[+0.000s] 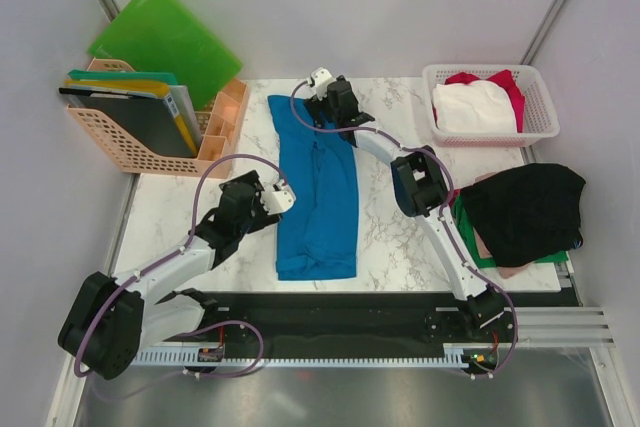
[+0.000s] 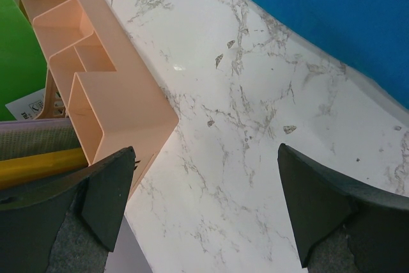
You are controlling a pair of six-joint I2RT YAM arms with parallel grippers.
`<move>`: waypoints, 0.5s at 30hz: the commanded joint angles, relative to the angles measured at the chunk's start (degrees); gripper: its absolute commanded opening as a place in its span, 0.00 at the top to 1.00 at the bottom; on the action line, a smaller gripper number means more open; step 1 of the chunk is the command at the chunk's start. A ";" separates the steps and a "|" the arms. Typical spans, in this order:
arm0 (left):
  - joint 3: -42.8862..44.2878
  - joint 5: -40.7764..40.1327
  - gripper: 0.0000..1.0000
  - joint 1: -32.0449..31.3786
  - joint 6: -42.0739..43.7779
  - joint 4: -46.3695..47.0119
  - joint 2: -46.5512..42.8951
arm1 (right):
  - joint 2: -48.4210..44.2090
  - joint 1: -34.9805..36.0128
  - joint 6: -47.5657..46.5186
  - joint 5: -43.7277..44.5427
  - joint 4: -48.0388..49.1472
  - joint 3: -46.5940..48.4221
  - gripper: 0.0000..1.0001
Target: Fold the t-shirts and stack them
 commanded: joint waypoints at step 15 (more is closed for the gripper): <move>0.82 -1.43 0.00 0.32 -0.34 -1.56 -5.33 | -9.15 -0.66 -4.26 8.76 1.77 -12.73 0.02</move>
